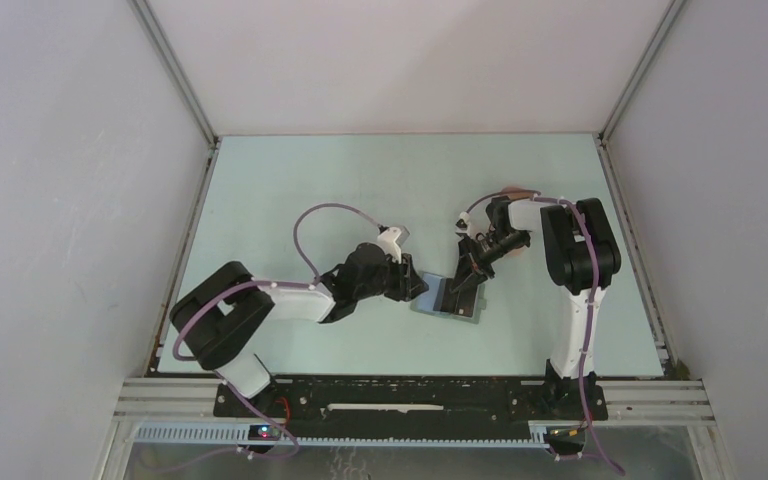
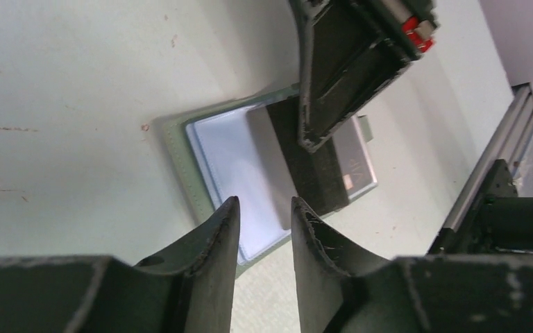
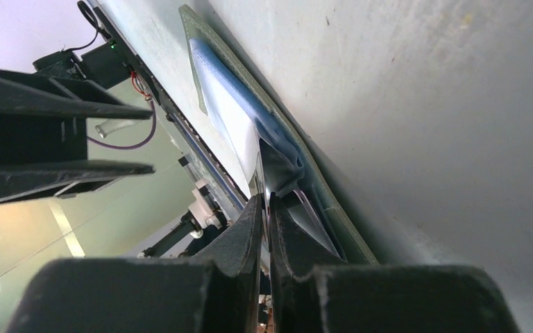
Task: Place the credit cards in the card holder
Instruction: Insert the credit card into the card holder.
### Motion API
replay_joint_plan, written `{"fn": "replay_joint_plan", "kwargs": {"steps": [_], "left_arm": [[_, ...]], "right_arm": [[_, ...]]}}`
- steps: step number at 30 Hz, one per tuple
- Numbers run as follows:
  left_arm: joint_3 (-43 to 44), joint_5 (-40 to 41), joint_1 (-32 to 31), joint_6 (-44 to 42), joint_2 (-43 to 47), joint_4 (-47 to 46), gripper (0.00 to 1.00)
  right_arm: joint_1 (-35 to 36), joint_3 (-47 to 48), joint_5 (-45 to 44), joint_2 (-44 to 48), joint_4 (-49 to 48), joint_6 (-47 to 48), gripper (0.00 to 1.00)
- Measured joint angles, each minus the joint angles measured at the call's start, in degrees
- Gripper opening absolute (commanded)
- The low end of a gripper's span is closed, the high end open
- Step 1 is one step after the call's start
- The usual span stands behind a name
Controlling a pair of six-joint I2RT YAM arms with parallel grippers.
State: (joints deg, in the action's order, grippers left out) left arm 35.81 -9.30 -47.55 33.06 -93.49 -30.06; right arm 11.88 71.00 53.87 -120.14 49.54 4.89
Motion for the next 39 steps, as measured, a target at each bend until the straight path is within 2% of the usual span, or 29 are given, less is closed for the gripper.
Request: {"fn": "replay_joint_plan", "kwargs": {"steps": [5,12,23,34,39], "left_arm": [[-0.17,0.13,-1.64,-0.07,3.96,1.20,0.44],[1.33,0.15,-7.82,0.02,5.07,3.41,0.44],[12.24,3.21,-13.51,1.51,-5.14,4.92,0.44],[21.16,9.92,-16.35,1.25,-14.05,11.41,0.44],[22.53,12.66,-16.59,0.96,-15.47,14.10,0.44]], "right_arm": [[0.13,0.15,-0.31,-0.07,0.02,0.13,0.14],[0.26,0.59,-0.61,-0.26,0.33,0.17,0.14],[0.26,0.61,-0.79,-0.26,0.35,0.15,0.14],[0.26,0.63,-0.83,-0.26,0.35,0.15,0.14],[0.26,0.63,-0.94,-0.26,0.33,0.15,0.14]]}}
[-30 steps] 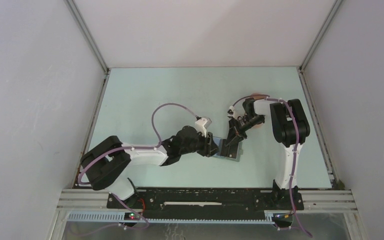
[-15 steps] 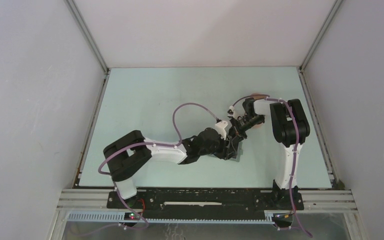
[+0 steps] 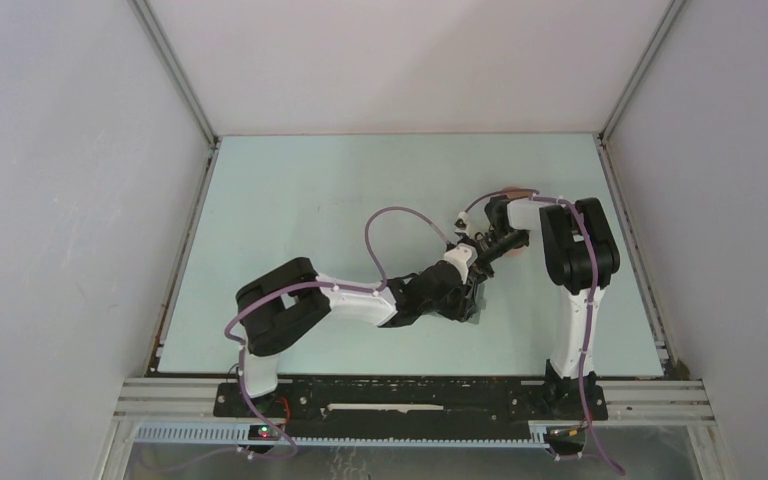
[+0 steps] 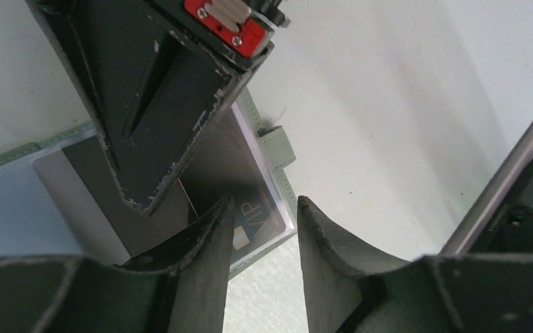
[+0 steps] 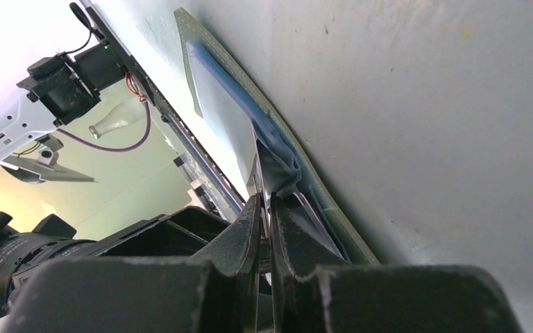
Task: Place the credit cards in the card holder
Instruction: Insert the credit card into the card holder.
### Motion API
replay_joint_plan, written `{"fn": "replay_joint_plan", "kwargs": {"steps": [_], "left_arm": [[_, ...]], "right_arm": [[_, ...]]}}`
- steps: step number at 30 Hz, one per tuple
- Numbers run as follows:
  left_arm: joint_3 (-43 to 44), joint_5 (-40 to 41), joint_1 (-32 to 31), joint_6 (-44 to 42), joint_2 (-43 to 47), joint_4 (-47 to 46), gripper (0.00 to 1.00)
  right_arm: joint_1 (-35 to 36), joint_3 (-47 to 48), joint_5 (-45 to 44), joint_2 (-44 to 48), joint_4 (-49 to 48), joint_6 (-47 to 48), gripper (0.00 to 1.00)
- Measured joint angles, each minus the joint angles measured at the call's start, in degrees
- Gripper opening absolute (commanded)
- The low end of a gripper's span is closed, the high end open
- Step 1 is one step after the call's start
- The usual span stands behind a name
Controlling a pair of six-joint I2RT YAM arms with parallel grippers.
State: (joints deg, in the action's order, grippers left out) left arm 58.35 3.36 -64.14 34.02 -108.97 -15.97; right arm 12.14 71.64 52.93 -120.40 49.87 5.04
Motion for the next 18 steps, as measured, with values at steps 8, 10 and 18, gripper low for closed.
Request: {"fn": "replay_joint_plan", "kwargs": {"steps": [8,10,18], "left_arm": [[1.86,4.22,-0.24,-0.07,-0.44,2.71,0.43],[1.88,5.14,-0.24,0.07,-0.50,3.10,0.42],[1.88,7.52,-0.31,0.09,-0.50,3.80,0.42]], "right_arm": [[0.02,0.11,-0.48,0.00,-0.09,0.02,0.20],[0.00,0.11,-0.63,0.00,-0.24,0.04,0.21],[-0.02,0.13,-0.94,0.00,-0.42,0.17,0.25]]}}
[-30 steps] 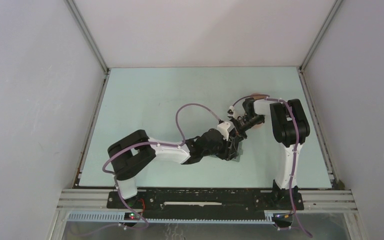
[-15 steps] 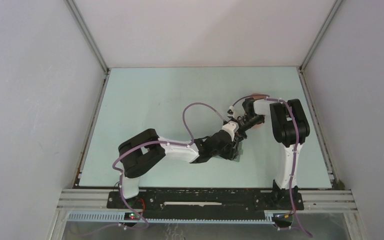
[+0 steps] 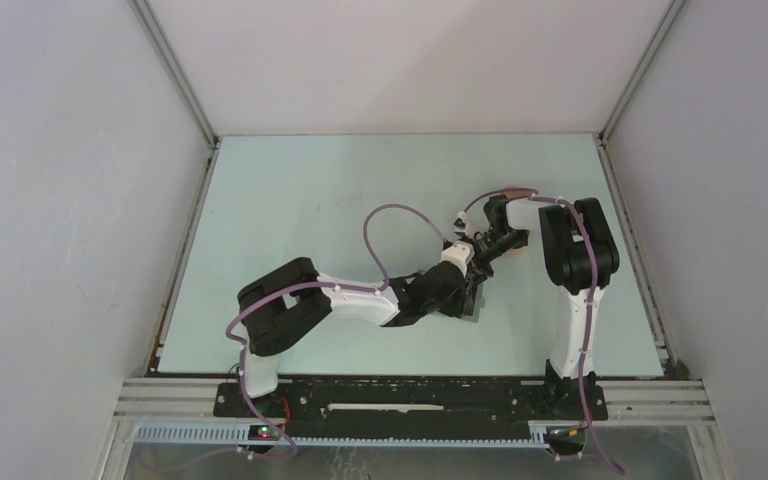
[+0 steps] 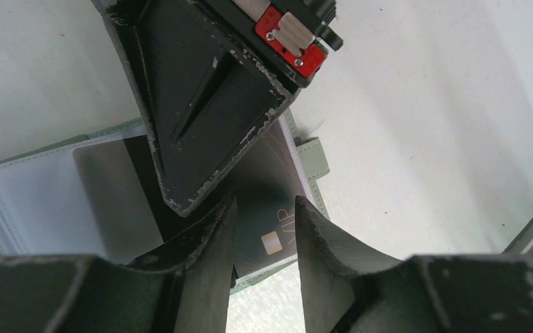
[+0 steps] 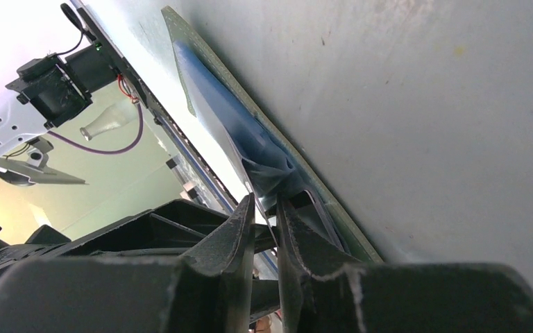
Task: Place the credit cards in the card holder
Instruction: Insert the credit card into the card holder.
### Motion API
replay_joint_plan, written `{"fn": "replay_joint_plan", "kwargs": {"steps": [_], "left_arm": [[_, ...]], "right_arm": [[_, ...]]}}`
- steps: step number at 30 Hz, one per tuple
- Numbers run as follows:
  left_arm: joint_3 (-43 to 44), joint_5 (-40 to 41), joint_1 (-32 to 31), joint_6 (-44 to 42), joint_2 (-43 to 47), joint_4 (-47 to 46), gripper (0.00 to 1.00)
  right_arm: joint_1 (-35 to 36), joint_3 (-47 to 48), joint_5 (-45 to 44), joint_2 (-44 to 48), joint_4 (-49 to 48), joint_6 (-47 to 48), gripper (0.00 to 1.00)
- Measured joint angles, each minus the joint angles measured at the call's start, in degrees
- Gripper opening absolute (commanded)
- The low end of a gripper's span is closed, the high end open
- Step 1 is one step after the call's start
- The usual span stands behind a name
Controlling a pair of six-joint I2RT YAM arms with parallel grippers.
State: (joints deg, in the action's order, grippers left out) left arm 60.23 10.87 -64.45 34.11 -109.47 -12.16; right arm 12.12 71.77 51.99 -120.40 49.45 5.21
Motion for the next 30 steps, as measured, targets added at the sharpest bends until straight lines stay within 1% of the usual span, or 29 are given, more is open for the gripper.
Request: {"fn": "replay_joint_plan", "kwargs": {"steps": [19,26,30], "left_arm": [[0.00,4.76,0.02,-0.70,0.00,3.32,0.44],[-0.02,5.73,1.64,-1.53,0.44,4.48,0.44],[-0.76,5.35,2.38,-2.82,2.67,4.70,0.44]], "right_arm": [[-0.48,0.70,-0.02,0.09,-0.02,0.52,0.32],[-1.25,0.70,-0.63,2.97,0.37,1.01,0.33],[-1.29,0.70,-1.03,5.79,0.44,1.55,0.32]]}}
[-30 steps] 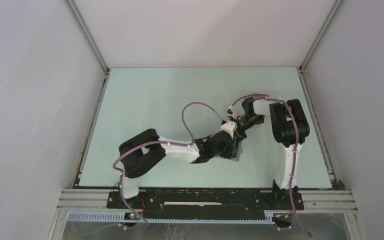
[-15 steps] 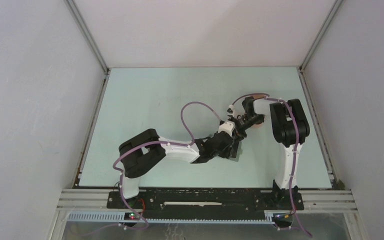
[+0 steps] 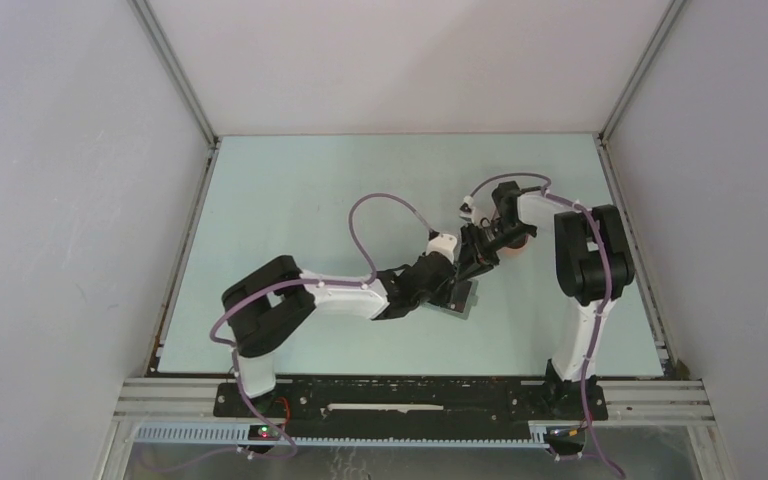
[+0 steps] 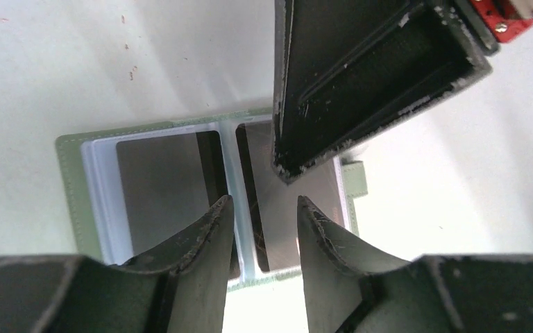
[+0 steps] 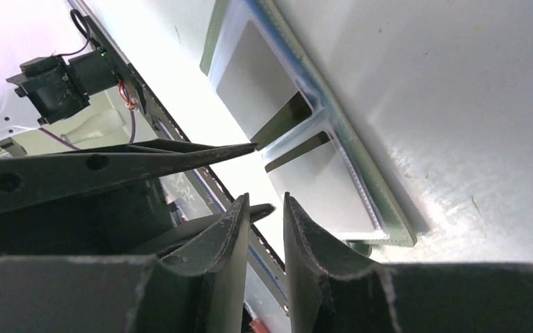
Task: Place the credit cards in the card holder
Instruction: Insert the credit card into the card holder, then turn over the card slot in the card holder.
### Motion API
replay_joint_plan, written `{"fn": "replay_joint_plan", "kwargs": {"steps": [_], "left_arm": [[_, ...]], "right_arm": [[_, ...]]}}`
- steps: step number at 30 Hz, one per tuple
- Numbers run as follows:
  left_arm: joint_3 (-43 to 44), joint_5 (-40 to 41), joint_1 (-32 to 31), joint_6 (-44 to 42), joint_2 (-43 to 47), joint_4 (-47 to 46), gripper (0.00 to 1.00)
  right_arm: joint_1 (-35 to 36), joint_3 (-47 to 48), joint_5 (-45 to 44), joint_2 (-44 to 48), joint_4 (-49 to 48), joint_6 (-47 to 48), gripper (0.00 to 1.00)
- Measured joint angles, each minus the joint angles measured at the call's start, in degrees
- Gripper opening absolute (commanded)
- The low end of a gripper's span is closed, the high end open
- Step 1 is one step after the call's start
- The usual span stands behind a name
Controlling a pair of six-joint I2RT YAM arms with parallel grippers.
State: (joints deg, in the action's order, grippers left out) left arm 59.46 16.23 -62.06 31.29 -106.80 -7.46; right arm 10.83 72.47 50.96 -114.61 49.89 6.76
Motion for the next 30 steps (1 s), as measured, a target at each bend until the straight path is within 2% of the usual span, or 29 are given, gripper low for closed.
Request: {"fn": "replay_joint_plan", "kwargs": {"steps": [7,12,14,16,19,21,23,26,28,30], "left_arm": [[-6.60,-1.73,0.17,-3.13,12.33,-2.86,0.44],[-14.19,-1.14,0.17,-7.78,25.03,-6.38,0.46],[-17.64,0.07,0.17,-9.99,30.38,-7.45,0.52],[-20.50,1.16,0.17,-12.22,35.06,-8.04,0.63],[-25.11,3.10,0.35,-15.47,42.95,-9.14,0.89],[-27.45,3.54,0.76,-17.18,47.30,-9.97,0.99],[-29.38,3.15,2.08,-17.88,51.04,-10.78,1.00],[-31.28,-0.11,6.19,-17.73,54.64,-11.63,1.00],[-31.82,-2.99,8.81,-16.90,55.28,-11.98,1.00],[-32.46,-6.32,11.15,-15.50,54.80,-13.07,0.98]], "right_arm": [[-0.20,0.00,-1.38,6.14,0.22,1.66,0.31],[0.33,-0.02,-2.64,12.74,-0.02,3.45,0.29],[1.01,-0.26,-4.02,16.70,-0.55,4.48,0.28],[2.16,-0.68,-5.68,20.90,-1.51,5.60,0.26],[4.96,-1.79,-9.33,28.39,-3.93,7.50,0.23],[6.58,-2.69,-11.58,33.44,-5.66,8.70,0.23],[8.20,-3.72,-13.90,38.40,-8.00,9.97,0.26],[10.10,-4.57,-16.26,44.74,-11.17,13.18,0.40],[10.69,-4.57,-15.65,47.19,-12.20,17.62,0.35],[10.86,-4.57,-13.68,47.76,-11.85,21.99,0.26]]}}
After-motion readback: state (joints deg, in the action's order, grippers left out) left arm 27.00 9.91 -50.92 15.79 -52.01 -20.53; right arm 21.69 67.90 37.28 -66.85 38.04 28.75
